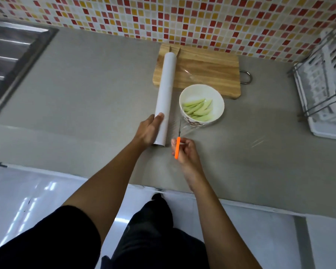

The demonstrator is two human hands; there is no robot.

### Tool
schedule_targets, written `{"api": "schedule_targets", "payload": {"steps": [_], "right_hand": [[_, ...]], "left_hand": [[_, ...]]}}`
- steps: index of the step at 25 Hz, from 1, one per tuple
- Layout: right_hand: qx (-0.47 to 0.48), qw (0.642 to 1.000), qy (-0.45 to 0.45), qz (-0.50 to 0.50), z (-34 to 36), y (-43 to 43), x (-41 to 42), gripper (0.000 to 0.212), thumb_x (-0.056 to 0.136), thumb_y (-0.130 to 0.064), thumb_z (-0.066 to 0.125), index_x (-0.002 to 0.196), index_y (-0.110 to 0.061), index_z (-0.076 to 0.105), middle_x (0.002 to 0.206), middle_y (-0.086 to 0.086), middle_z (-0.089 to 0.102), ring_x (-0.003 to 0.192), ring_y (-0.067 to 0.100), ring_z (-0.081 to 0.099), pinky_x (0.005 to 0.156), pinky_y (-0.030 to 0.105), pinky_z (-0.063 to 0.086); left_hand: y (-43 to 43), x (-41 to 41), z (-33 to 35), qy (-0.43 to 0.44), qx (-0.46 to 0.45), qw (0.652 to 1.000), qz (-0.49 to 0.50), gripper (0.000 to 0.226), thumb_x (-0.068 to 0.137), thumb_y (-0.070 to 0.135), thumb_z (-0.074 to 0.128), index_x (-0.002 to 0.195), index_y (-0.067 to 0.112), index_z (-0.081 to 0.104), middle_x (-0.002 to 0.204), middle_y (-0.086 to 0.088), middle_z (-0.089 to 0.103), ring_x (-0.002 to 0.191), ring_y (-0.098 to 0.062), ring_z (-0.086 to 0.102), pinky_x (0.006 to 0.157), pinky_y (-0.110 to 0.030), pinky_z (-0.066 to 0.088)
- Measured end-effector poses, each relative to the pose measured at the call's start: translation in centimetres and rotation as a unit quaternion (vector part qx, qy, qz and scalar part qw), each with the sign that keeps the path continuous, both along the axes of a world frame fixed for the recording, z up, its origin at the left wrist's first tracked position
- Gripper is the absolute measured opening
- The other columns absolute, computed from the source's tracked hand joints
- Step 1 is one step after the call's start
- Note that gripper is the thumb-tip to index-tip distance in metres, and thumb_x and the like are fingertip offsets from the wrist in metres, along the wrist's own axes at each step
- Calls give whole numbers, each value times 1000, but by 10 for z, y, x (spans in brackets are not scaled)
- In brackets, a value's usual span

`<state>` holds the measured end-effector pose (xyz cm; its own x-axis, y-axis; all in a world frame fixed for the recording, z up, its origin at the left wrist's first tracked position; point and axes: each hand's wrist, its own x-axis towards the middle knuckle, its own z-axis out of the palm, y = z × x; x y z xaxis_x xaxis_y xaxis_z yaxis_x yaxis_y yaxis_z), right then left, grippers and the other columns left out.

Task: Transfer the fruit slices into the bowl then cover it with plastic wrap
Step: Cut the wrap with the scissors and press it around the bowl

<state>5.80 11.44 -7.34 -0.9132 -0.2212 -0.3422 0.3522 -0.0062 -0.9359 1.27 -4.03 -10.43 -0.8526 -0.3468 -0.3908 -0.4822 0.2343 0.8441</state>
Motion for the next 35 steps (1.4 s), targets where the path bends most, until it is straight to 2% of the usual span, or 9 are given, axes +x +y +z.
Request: {"api": "schedule_targets", "payload": {"steps": [3,6,12,14,17,19,24,30,35], "right_hand": [[7,999,-47,18,-13,10,38,24,84,-30,65,96,-15,50,67,-12,61,62,-5,58,61,8,44],[25,995,-85,36,-18,16,63,43,76,-44,62,102,-12,50,71,-14,61,60,-12,60,51,2,39],[116,982,-100,114,-20,15,68,40,82,-60,53,84,-20,47,72,-7,58,60,-7,59,54,13,40],[99,983,-102,113,-18,10,61,37,84,-56,53,82,-20,45,65,-12,59,60,-9,60,51,9,41],[81,985,-112,99,-15,1,47,37,86,-54,53,91,-18,46,71,-15,59,55,-7,58,48,10,42],[73,985,-126,95,-13,-3,40,37,87,-53,52,96,-18,45,75,-18,61,53,-7,58,46,10,41],[85,982,-129,109,-14,-8,30,32,86,-56,49,92,-25,43,80,-16,59,53,-8,57,44,12,38],[69,985,-115,112,-20,-7,28,23,90,-40,53,98,-19,46,71,-21,62,55,-6,57,42,9,35],[34,990,-109,88,-24,-5,28,20,91,-23,57,103,-11,47,79,-4,57,64,6,53,46,5,38]], "left_hand": [[0,2,2,12,14,1000,6,40,87,59,41,89,24,61,97,-5,61,80,-14,58,67,-28,43],[0,3,3,16,26,999,14,46,83,61,42,98,22,62,107,-9,62,91,-23,61,79,-35,48],[1,2,6,18,43,999,25,41,83,60,44,94,24,60,111,-10,62,93,-25,62,81,-36,49],[0,2,7,15,56,998,28,46,79,61,45,98,22,61,113,-12,63,97,-27,63,87,-39,49],[-1,1,6,12,65,998,21,53,78,63,44,103,20,61,114,-12,64,98,-28,63,91,-42,50],[-2,1,5,7,69,997,18,54,77,64,44,103,21,62,112,-11,65,97,-28,64,90,-43,51],[-3,0,2,4,63,998,18,54,78,65,43,101,21,64,109,-10,66,95,-27,64,87,-42,51],[-4,0,2,8,57,998,14,44,79,65,43,82,25,61,96,-6,64,80,-22,61,70,-34,47],[-6,0,-2,13,57,998,16,43,78,66,44,73,26,59,85,-1,61,74,-21,58,66,-34,45]]}}
